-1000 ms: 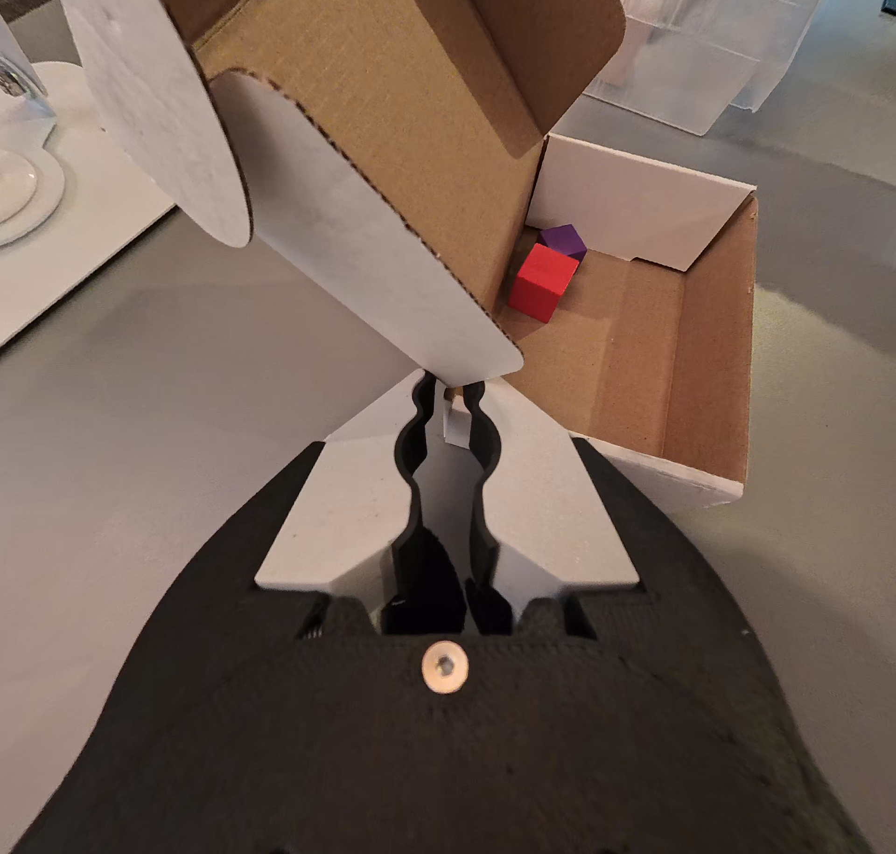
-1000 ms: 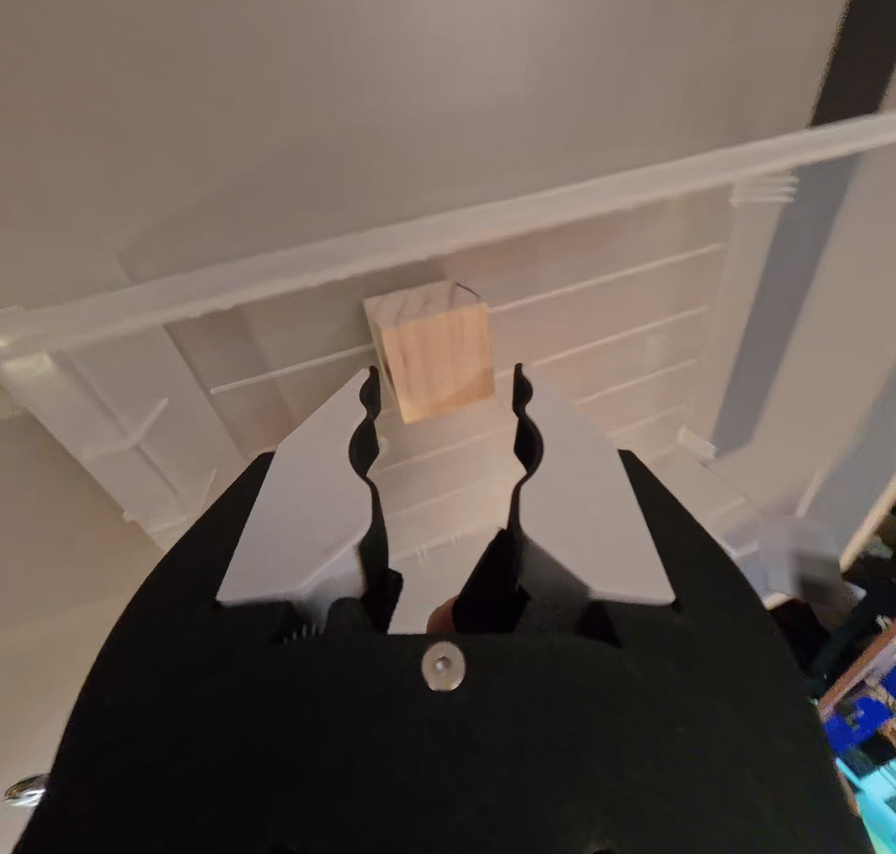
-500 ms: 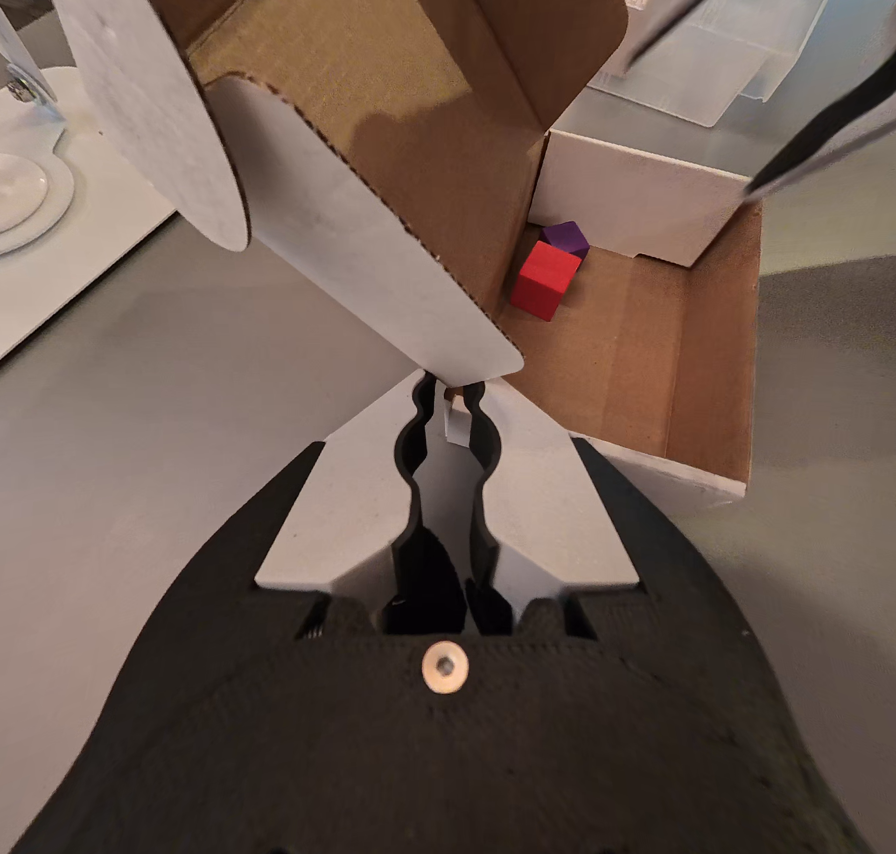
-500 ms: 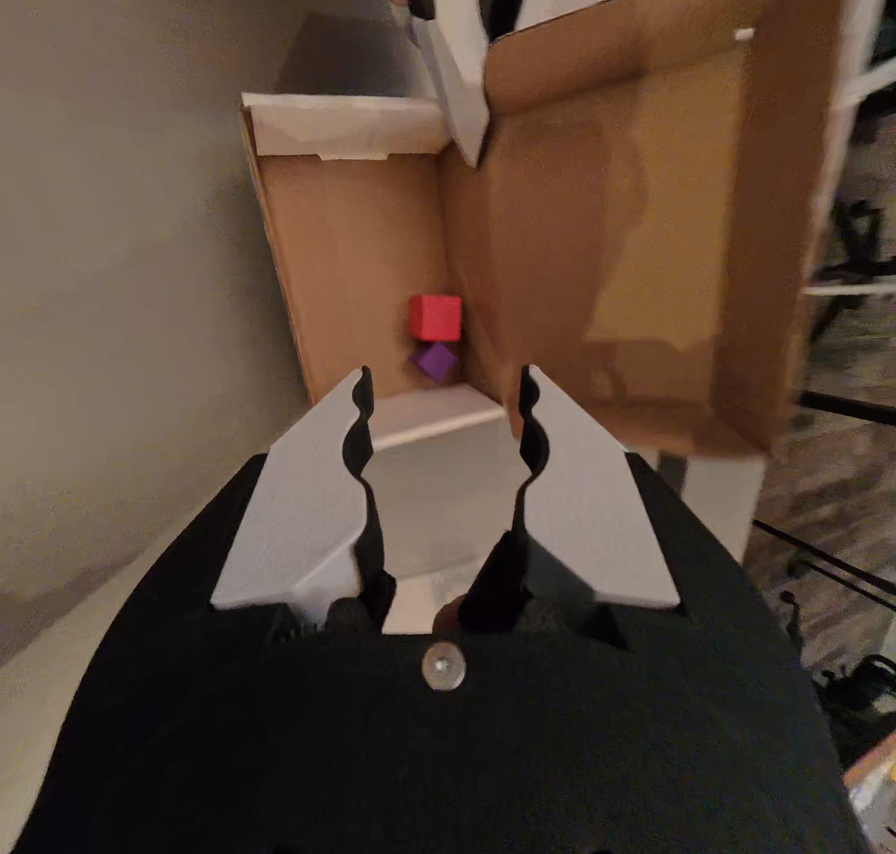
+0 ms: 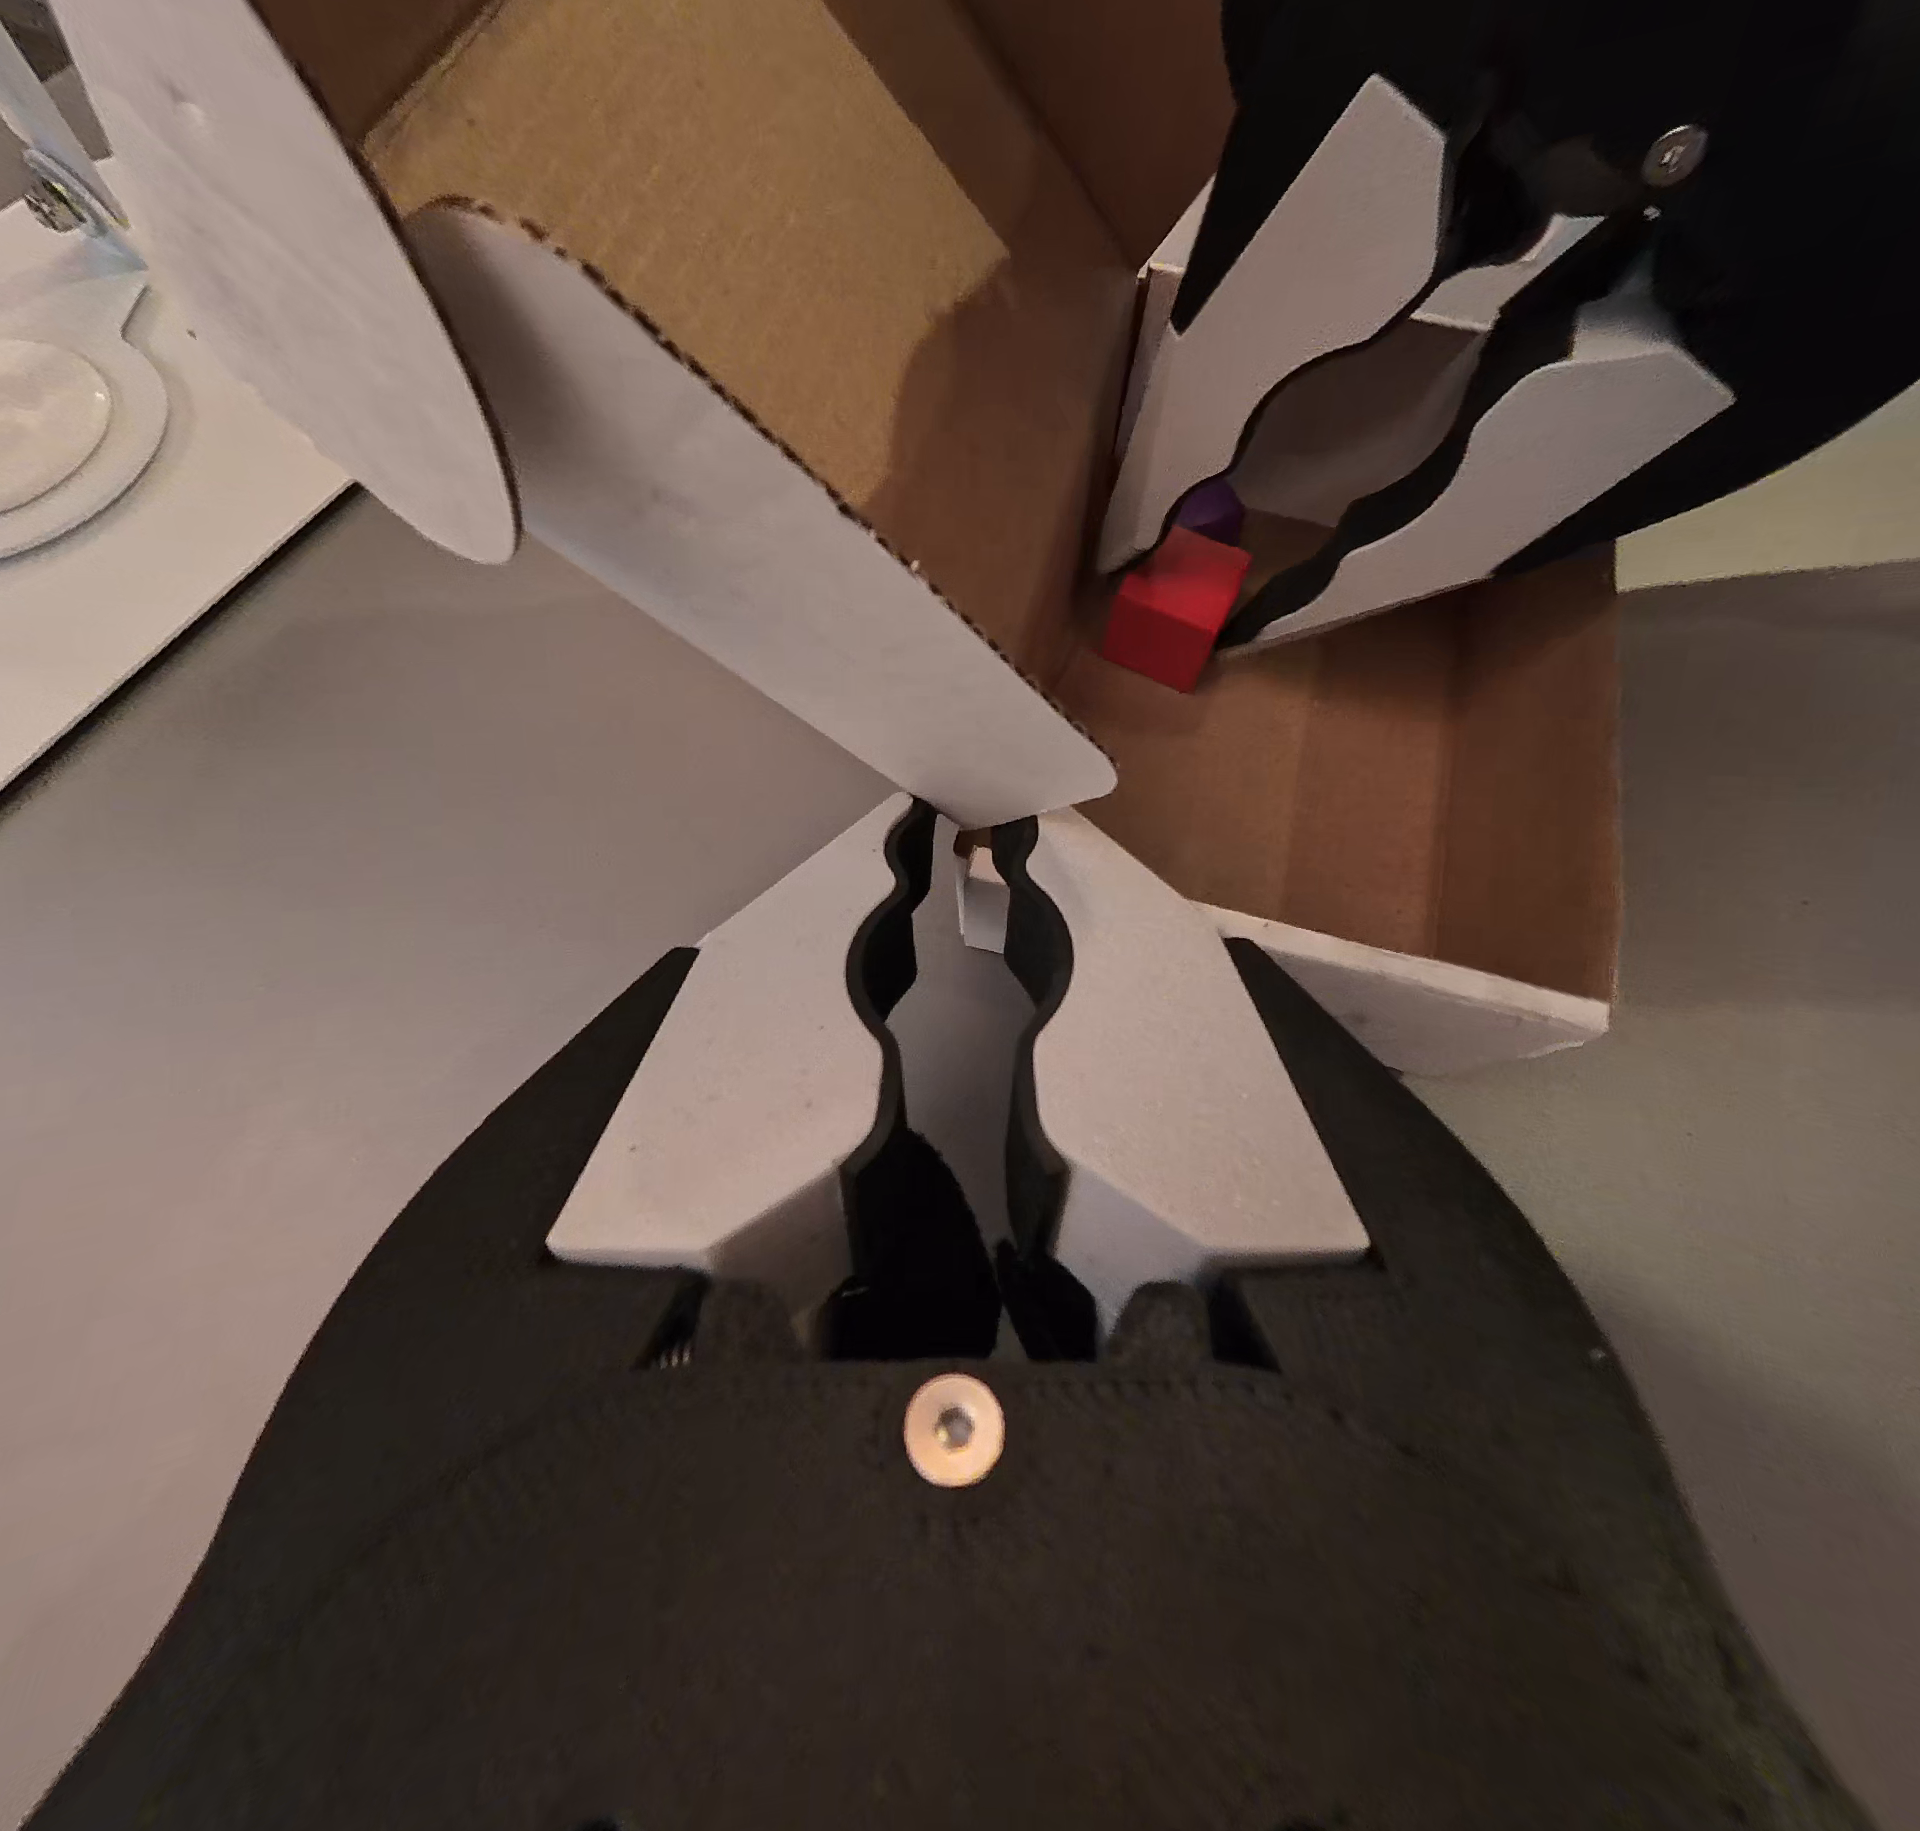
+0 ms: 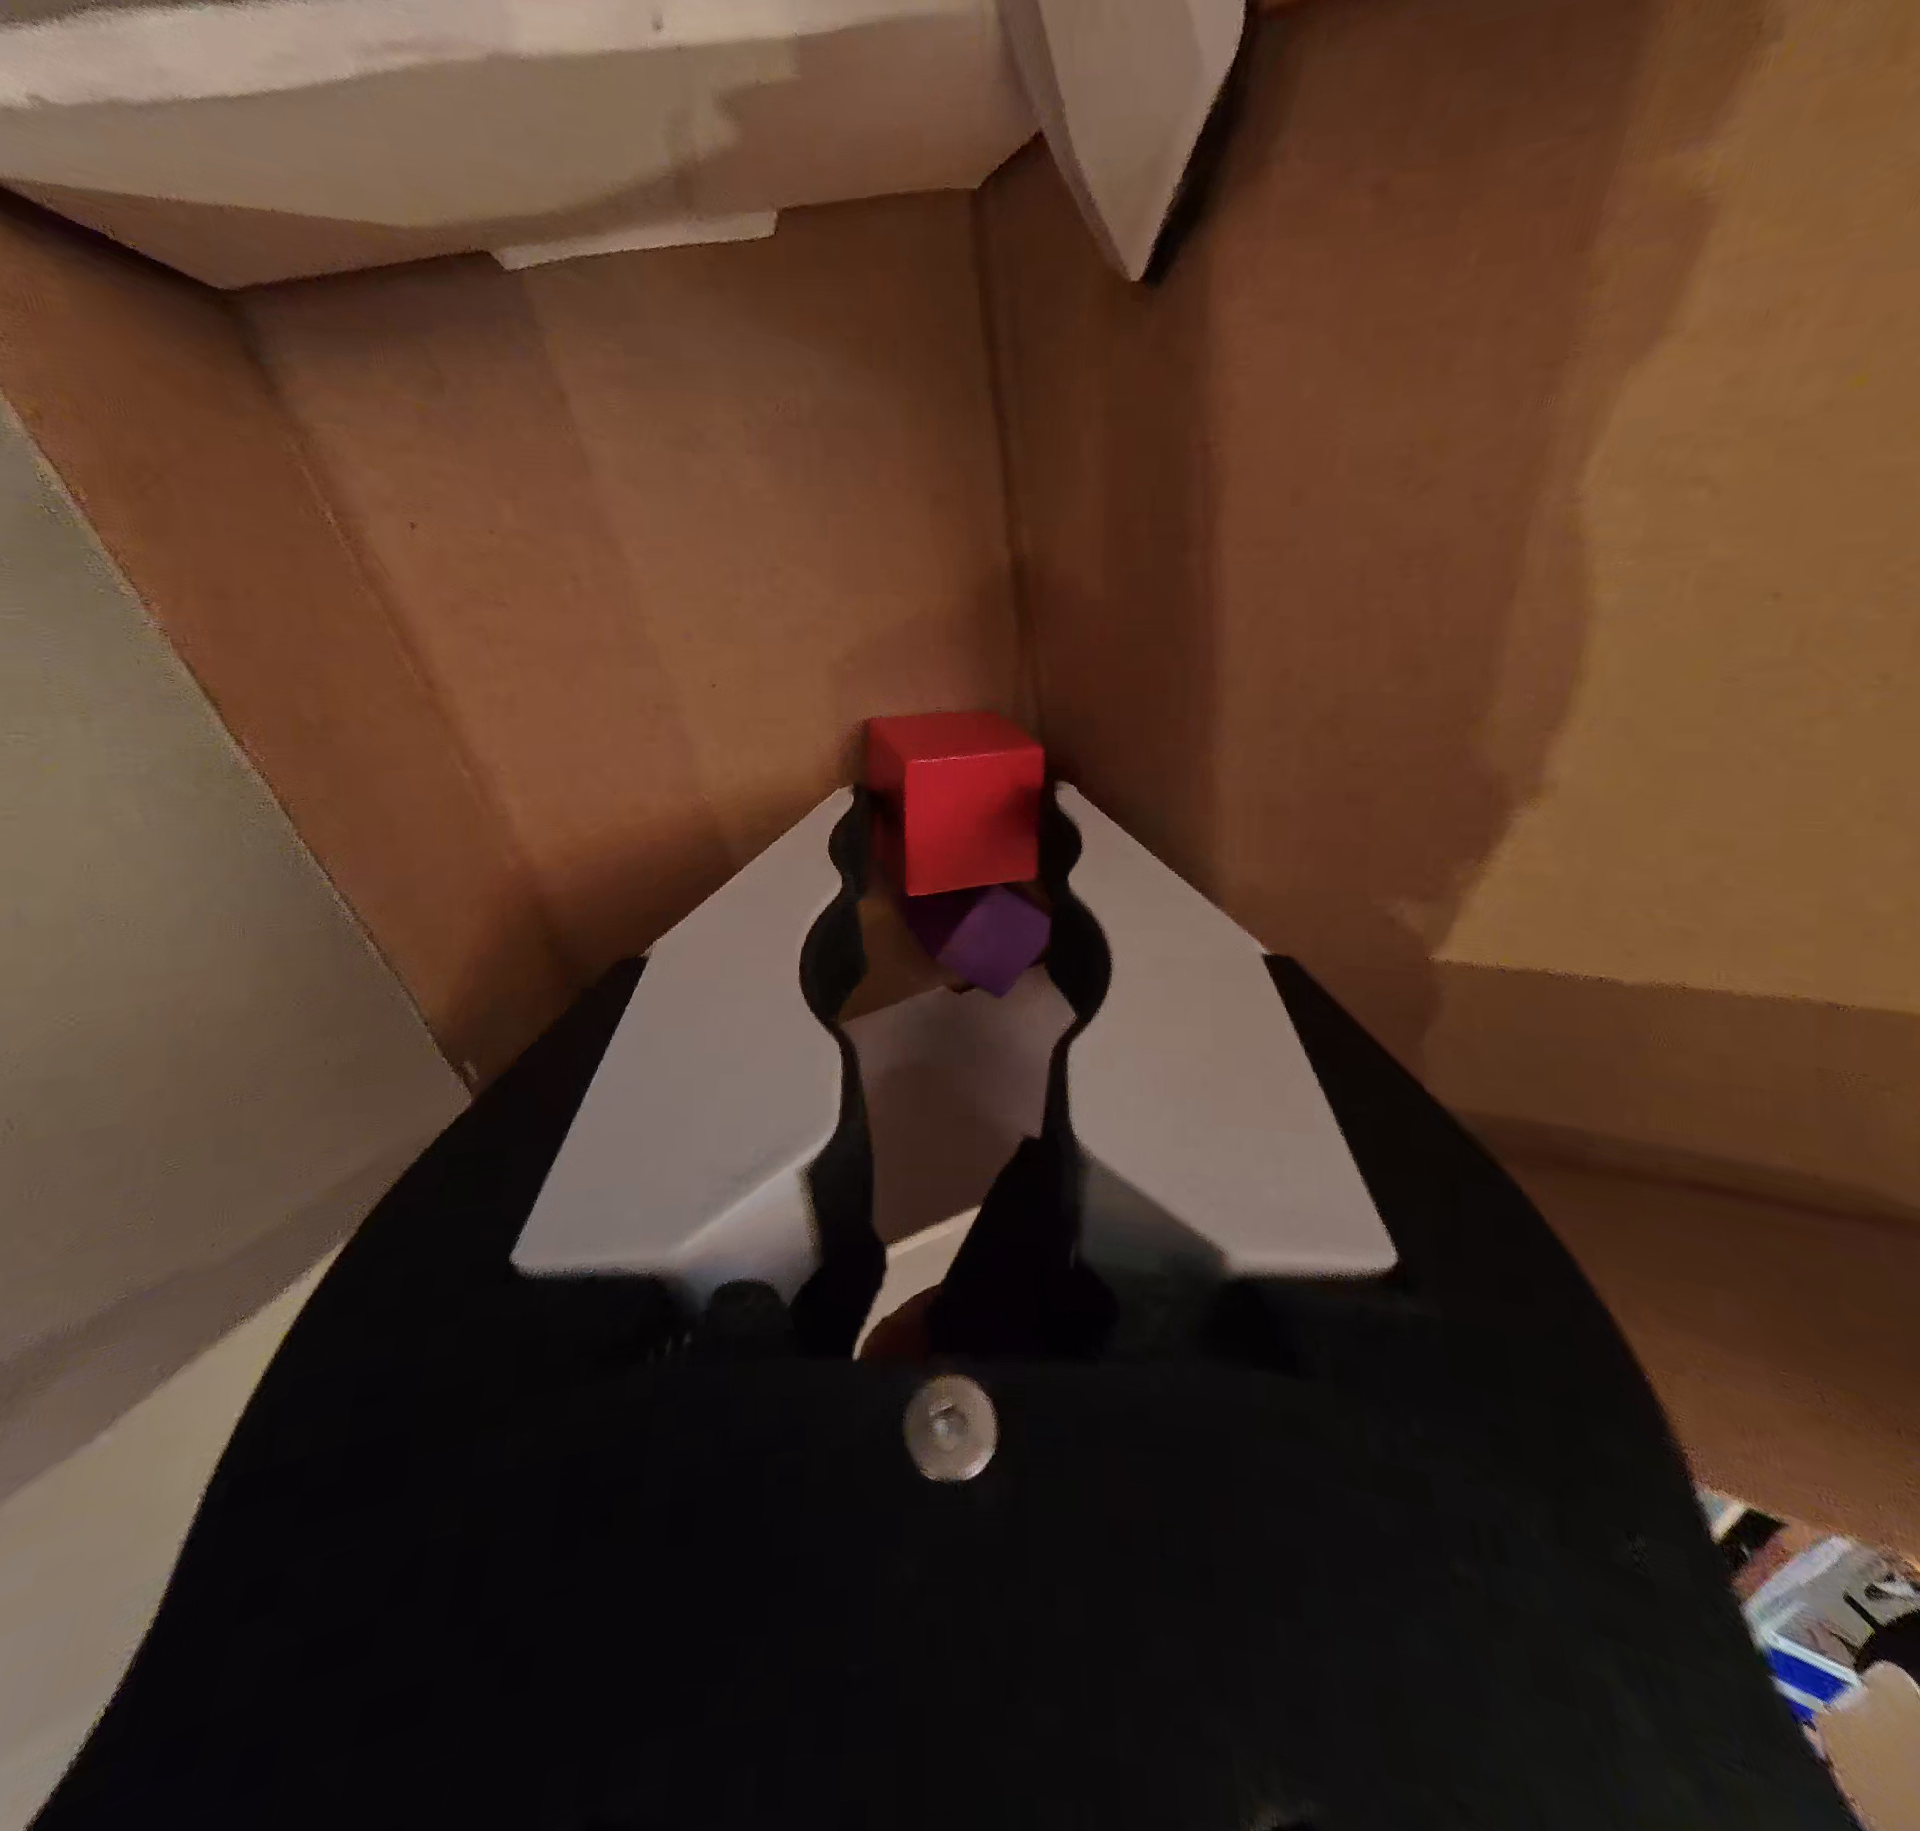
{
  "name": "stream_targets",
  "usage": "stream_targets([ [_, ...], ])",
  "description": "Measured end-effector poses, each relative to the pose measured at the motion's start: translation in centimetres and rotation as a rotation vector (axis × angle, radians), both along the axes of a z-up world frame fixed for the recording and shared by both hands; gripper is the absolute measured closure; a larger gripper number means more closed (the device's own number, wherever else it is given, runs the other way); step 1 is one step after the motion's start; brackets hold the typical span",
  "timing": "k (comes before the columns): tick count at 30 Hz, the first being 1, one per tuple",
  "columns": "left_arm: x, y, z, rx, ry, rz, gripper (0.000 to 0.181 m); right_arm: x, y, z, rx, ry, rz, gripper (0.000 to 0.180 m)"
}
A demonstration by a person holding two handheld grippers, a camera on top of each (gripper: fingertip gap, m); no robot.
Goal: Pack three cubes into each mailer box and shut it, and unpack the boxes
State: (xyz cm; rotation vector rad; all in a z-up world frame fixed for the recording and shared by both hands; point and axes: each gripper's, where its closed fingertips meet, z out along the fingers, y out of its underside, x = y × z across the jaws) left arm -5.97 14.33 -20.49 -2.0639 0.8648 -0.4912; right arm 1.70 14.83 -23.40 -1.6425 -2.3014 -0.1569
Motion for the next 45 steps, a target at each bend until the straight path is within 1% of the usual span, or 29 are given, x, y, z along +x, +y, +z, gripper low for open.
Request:
stream_targets([
  [4, 0.0, 0.0, 0.0, 0.007, 0.008, 0.002, 0.171, -0.1, -1.1, 0.7, -0.045, 0.048, 0.041, 0.153],
  [6, 0.0, 0.0, 0.0, 0.007, 0.009, 0.001, 0.171, -0.1, -1.6, 2.5, -0.06, 0.119, 0.05, 0.153],
  [8, 0.0, 0.0, 0.0, 0.007, 0.007, 0.001, 0.171, 0.7, -1.4, 5.6, -0.035, 0.203, 0.048, 0.153],
  [10, 0.0, 0.0, 0.0, 0.007, 0.007, 0.0, 0.171, 2.6, -0.2, 9.4, 0.015, 0.291, 0.021, 0.153],
  [12, 0.0, 0.0, 0.0, 0.007, 0.008, -0.001, 0.171, 6.0, 1.9, 12.5, 0.073, 0.328, -0.036, 0.153],
  [14, 0.1, 0.0, 0.0, 0.006, 0.006, -0.002, 0.171, 10.6, 4.8, 14.6, 0.132, 0.312, -0.133, 0.152],
  [15, 0.1, 0.1, 0.0, 0.007, 0.006, -0.002, 0.171, 13.3, 6.5, 15.0, 0.17, 0.27, -0.19, 0.152],
  [17, 0.1, 0.1, 0.0, 0.008, 0.006, -0.002, 0.171, 18.6, 9.1, 14.2, 0.216, 0.145, -0.249, 0.152],
  [19, 0.1, 0.0, 0.0, 0.007, 0.008, -0.002, 0.171, 22.1, 10.4, 12.0, 0.187, 0.059, -0.271, 0.152],
  [21, 0.0, 0.0, 0.0, 0.007, 0.008, -0.001, 0.171, 24.6, 11.1, 9.2, 0.172, -0.04, -0.256, 0.152],
  [24, 0.1, 0.0, 0.0, 0.004, 0.004, -0.001, 0.171, 26.9, 11.4, 5.6, 0.129, -0.134, -0.246, 0.153],
  [27, 0.1, 0.1, 0.0, 0.006, 0.008, -0.002, 0.171, 27.2, 11.4, 3.0, 0.073, -0.127, -0.224, 0.153],
  [30, 0.1, 0.0, 0.0, 0.006, 0.009, -0.002, 0.171, 27.7, 11.8, 1.4, 0.052, -0.137, -0.235, 0.153],
  [34, 0.1, 0.0, 0.0, 0.006, 0.009, -0.003, 0.171, 27.5, 11.7, 0.5, 0.027, -0.129, -0.252, 0.152],
  [37, 0.1, 0.0, 0.0, 0.006, 0.007, -0.003, 0.171, 28.0, 11.9, 1.0, 0.05, -0.147, -0.277, 0.138],
  [39, 0.1, 0.0, 0.0, 0.006, 0.009, -0.003, 0.171, 27.8, 12.0, 2.9, 0.103, -0.126, -0.293, 0.133],
  [41, 0.1, 0.0, 0.0, 0.008, 0.01, -0.003, 0.171, 26.3, 11.8, 6.6, 0.188, -0.048, -0.307, 0.133],
  [43, 0.1, 0.1, 0.0, 0.007, 0.01, -0.003, 0.171, 22.1, 9.6, 10.8, 0.215, 0.11, -0.257, 0.137],
  [45, 0.1, 0.1, 0.0, 0.007, 0.013, -0.002, 0.171, 16.8, 5.7, 14.2, 0.182, 0.239, -0.178, 0.142],
])
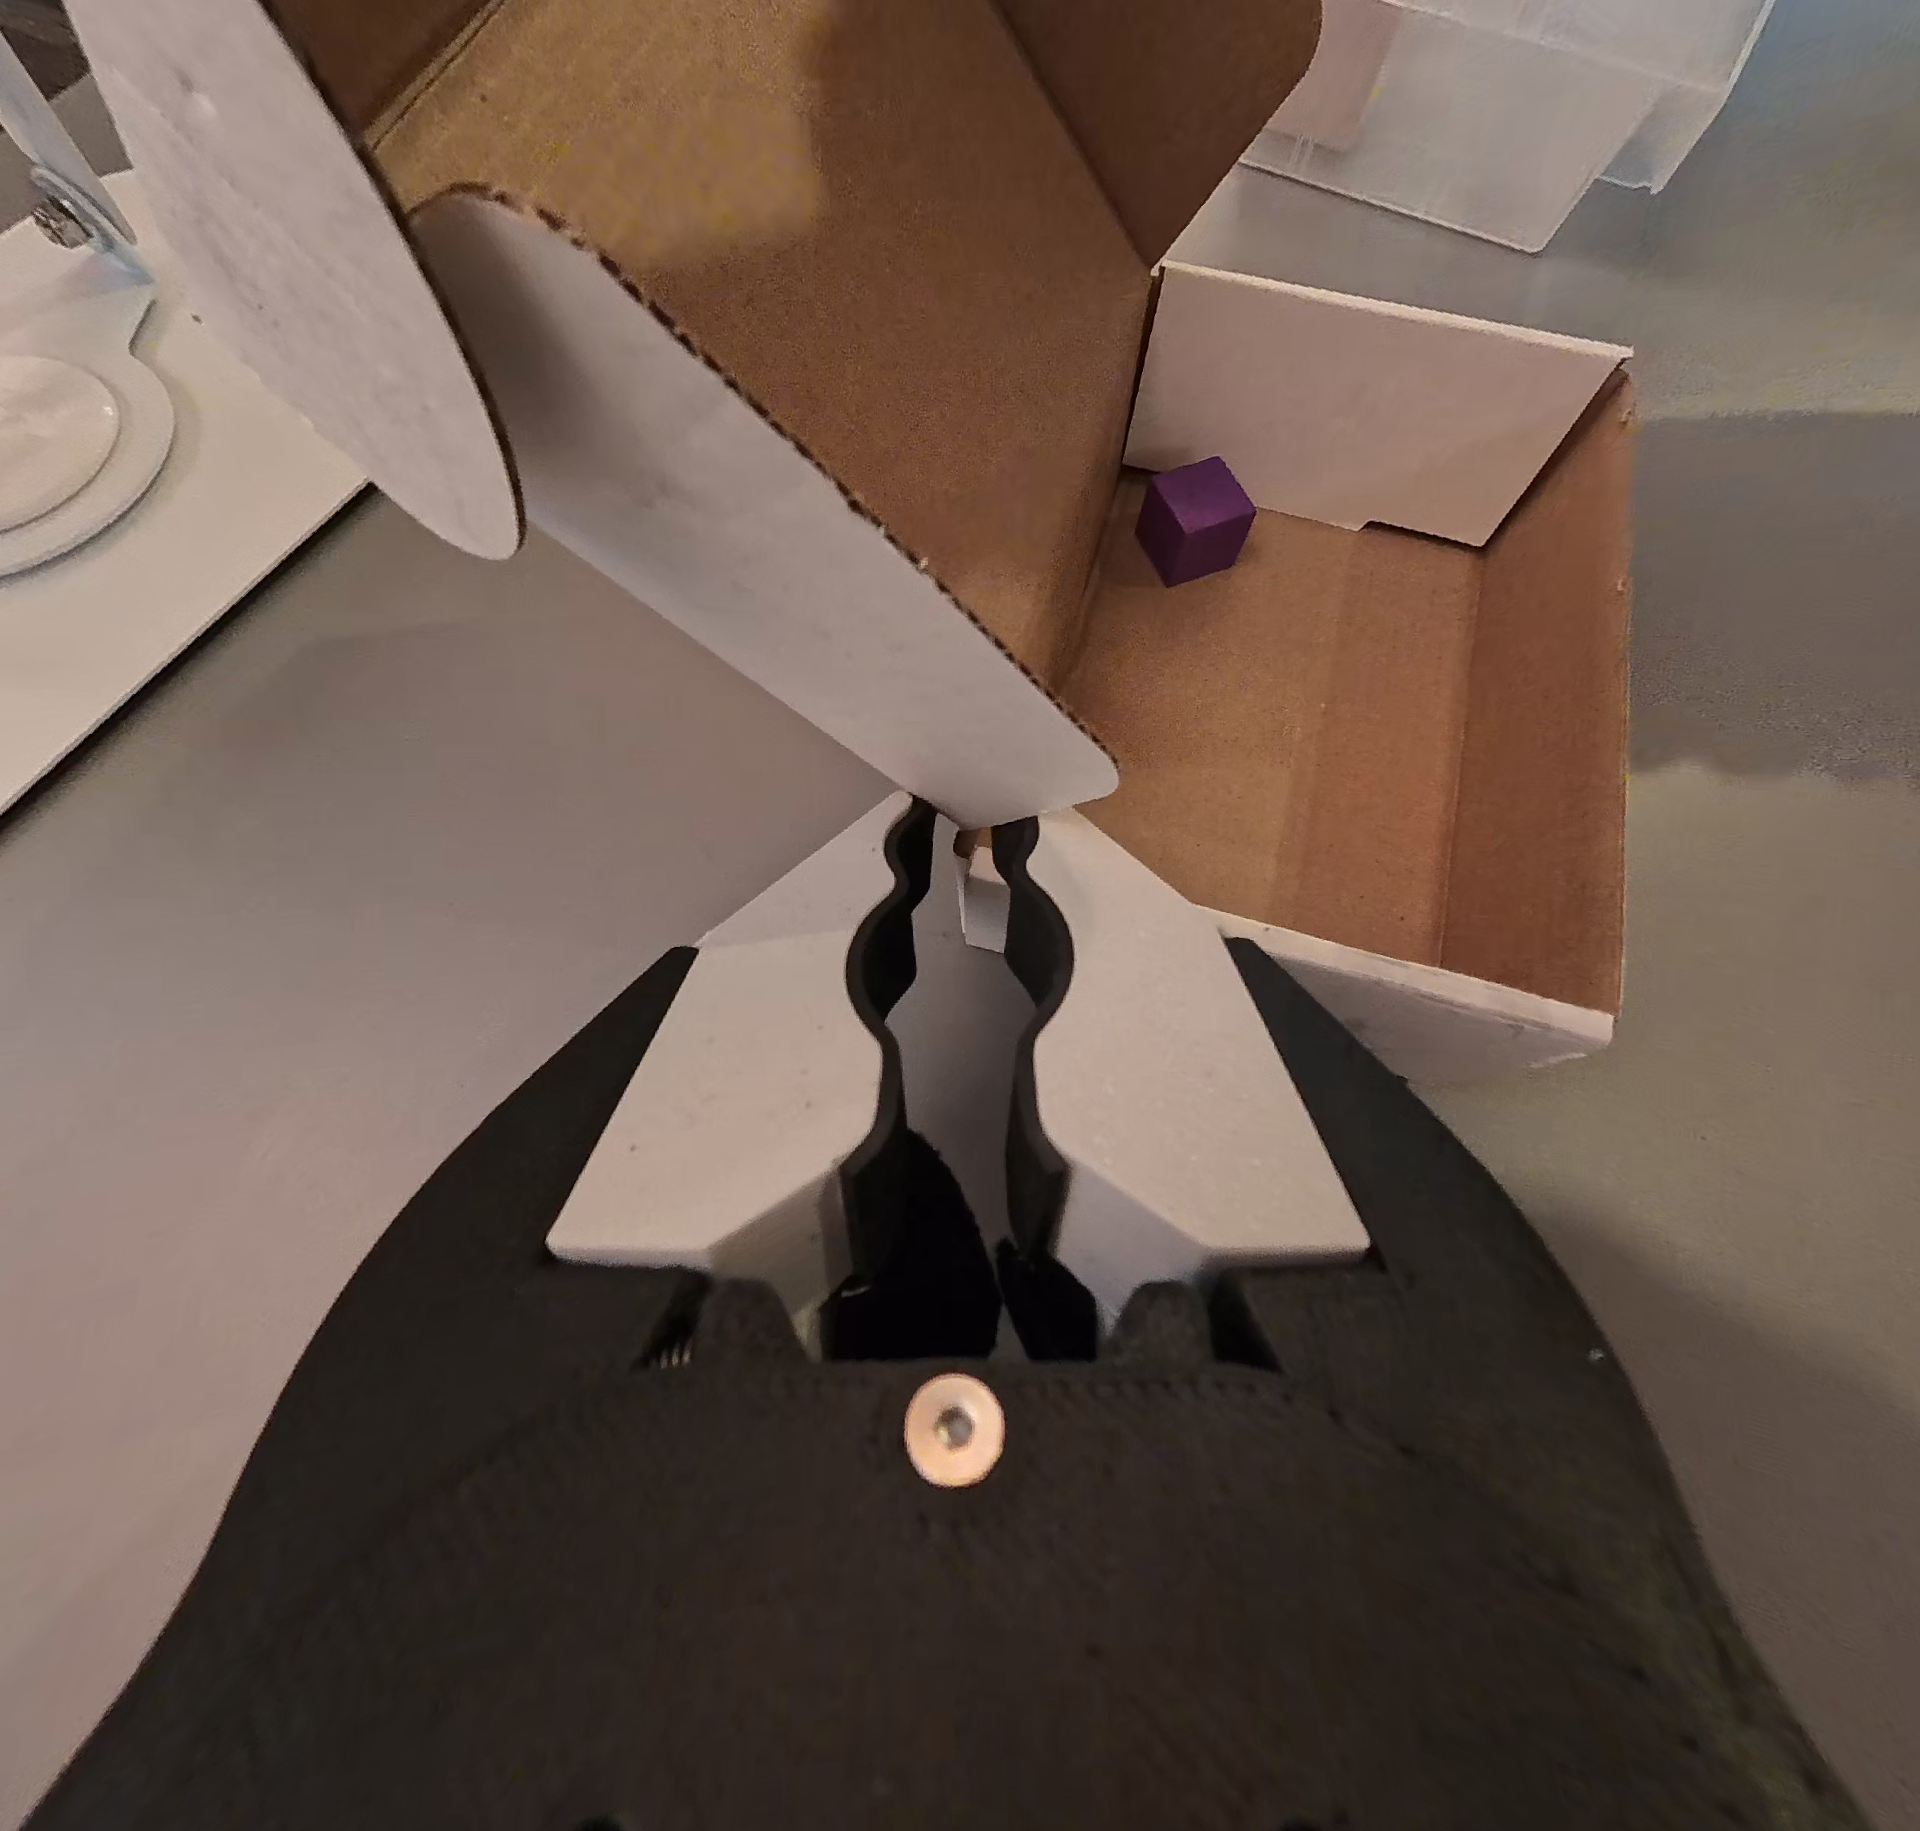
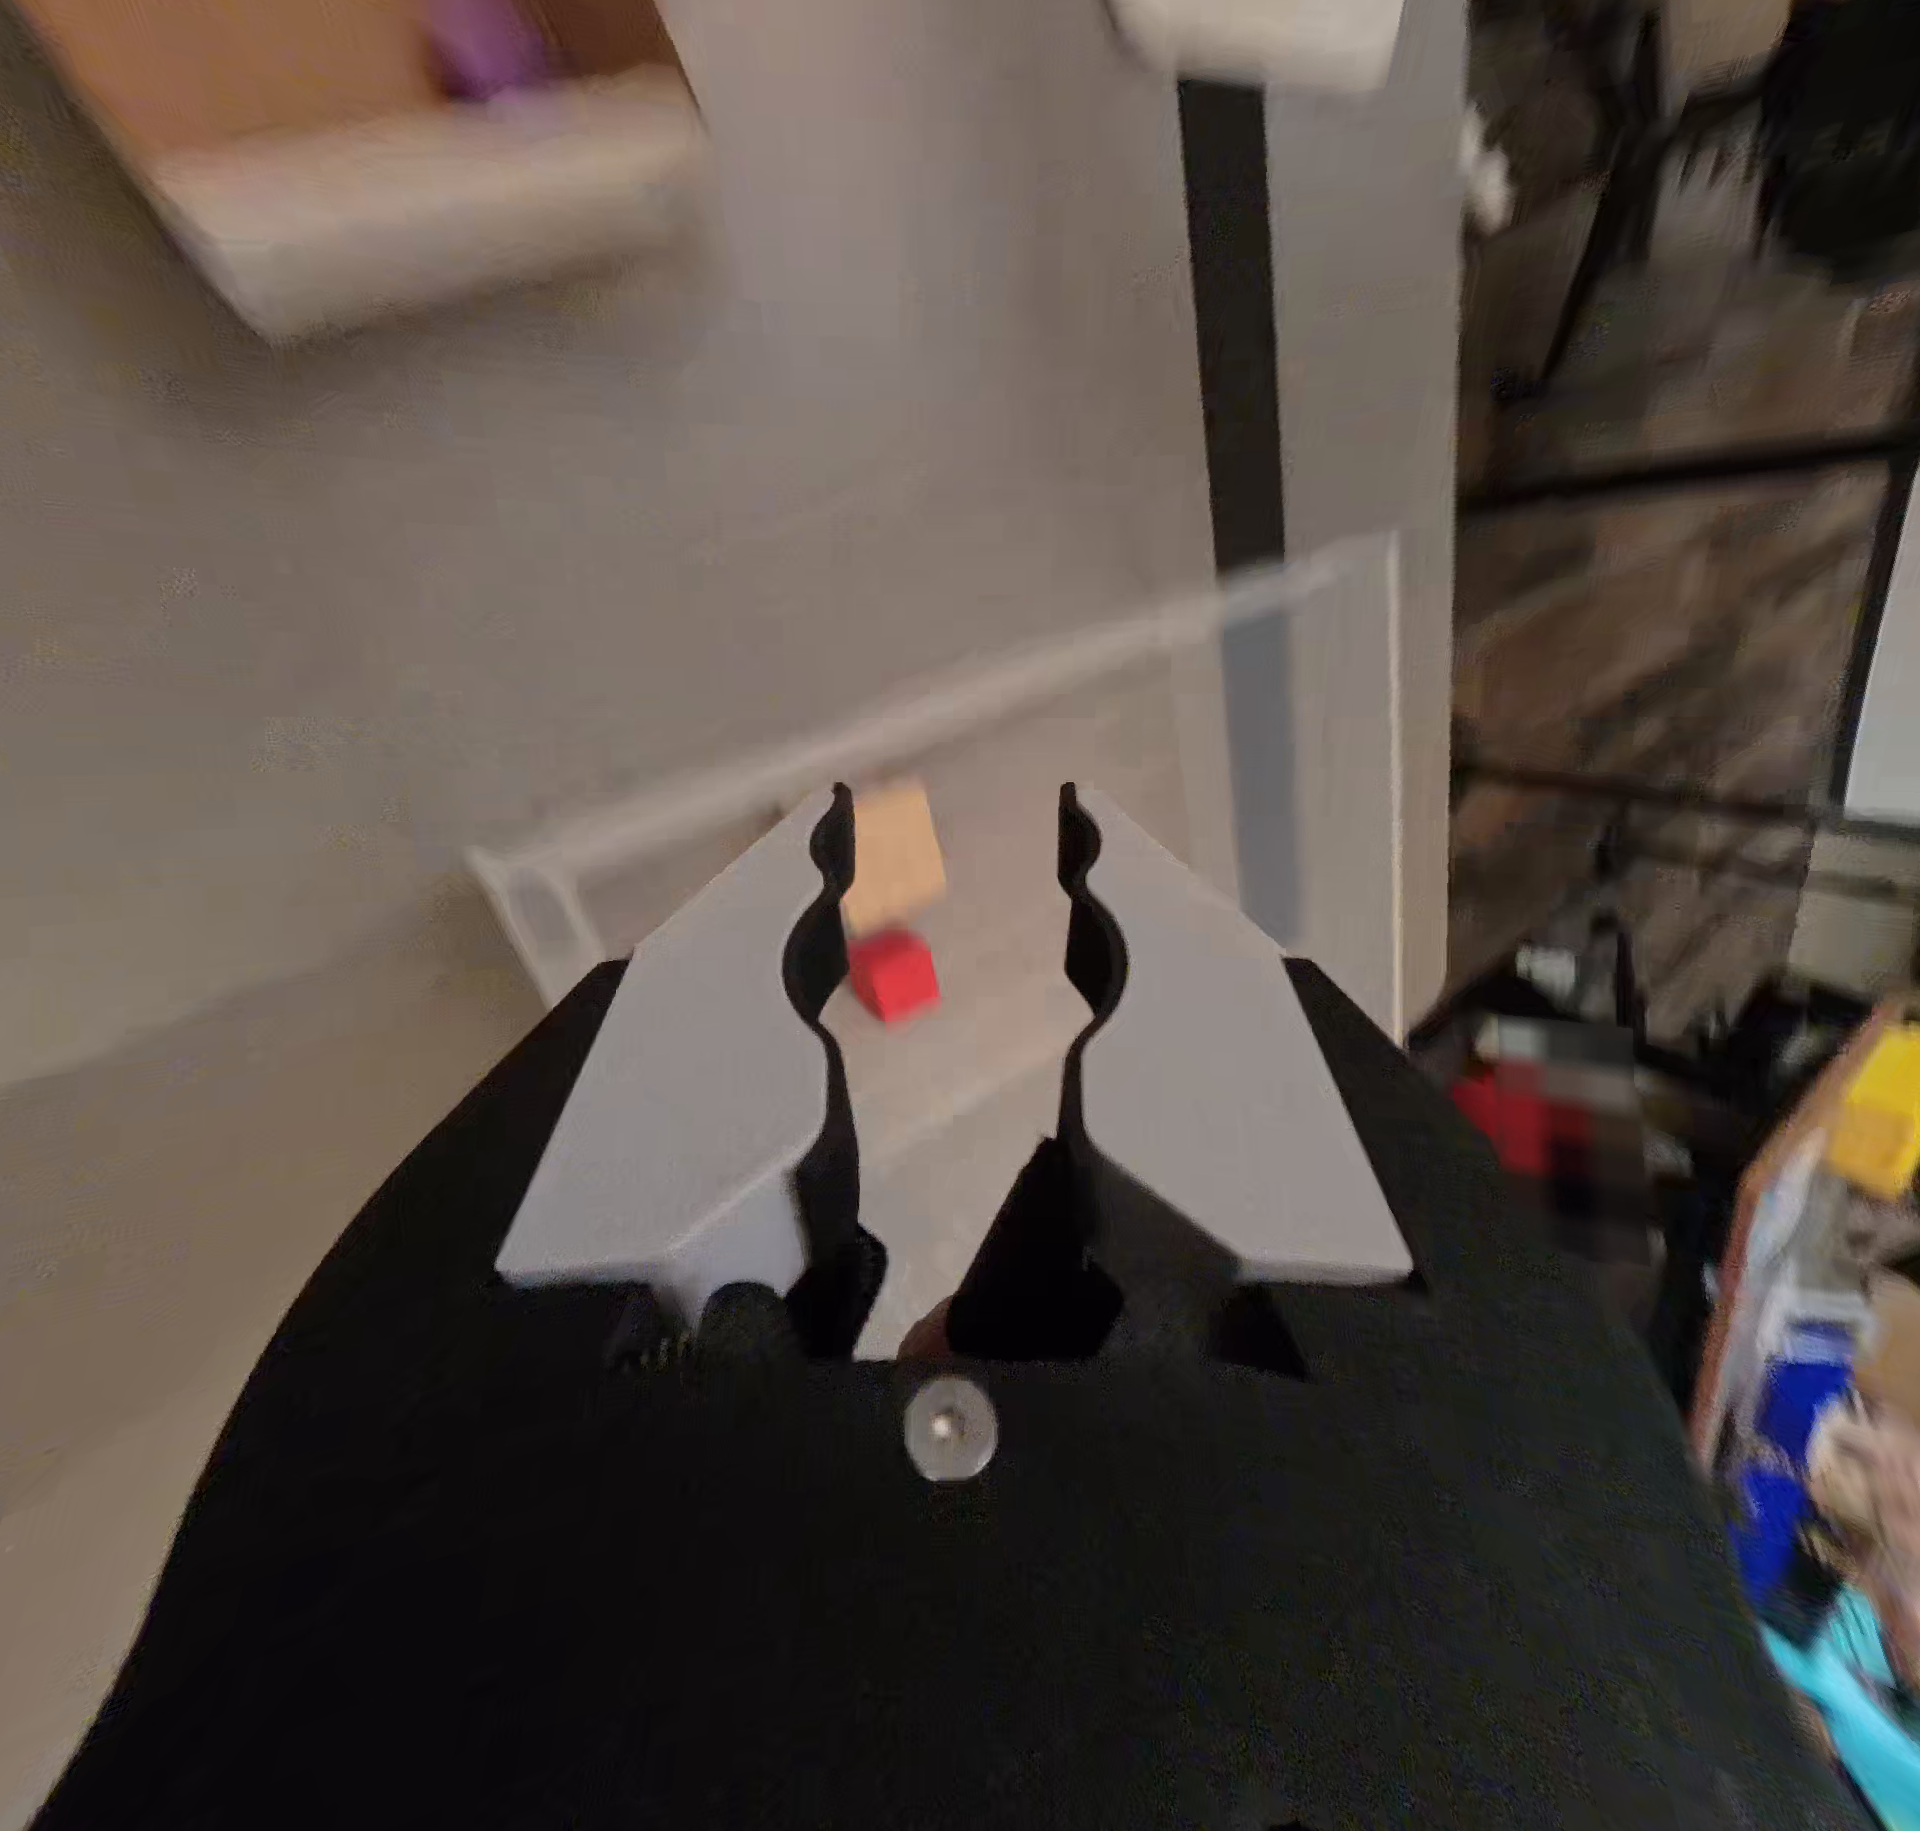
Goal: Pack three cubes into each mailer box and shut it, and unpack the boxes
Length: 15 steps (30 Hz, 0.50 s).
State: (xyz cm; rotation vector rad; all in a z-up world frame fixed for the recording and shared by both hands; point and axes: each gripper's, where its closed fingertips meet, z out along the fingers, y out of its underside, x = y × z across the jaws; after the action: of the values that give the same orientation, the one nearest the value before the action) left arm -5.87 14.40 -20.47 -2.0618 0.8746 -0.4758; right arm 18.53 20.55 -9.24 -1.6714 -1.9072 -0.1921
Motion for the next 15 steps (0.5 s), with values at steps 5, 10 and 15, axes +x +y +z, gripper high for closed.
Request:
stream_targets([
  [5, 0.2, -0.1, 0.0, 0.011, 0.026, 0.003, 0.171, -10.4, -7.3, -0.5, -0.089, 0.025, 0.077, 0.148],
  [10, 0.2, -0.2, 0.1, 0.021, 0.06, 0.016, 0.171, -14.2, -7.9, -6.6, -0.236, -0.044, -0.006, 0.145],
  [15, 0.3, -0.2, 0.1, 0.02, 0.066, 0.022, 0.171, -13.7, -5.8, -11.5, -0.261, -0.099, -0.129, 0.141],
])
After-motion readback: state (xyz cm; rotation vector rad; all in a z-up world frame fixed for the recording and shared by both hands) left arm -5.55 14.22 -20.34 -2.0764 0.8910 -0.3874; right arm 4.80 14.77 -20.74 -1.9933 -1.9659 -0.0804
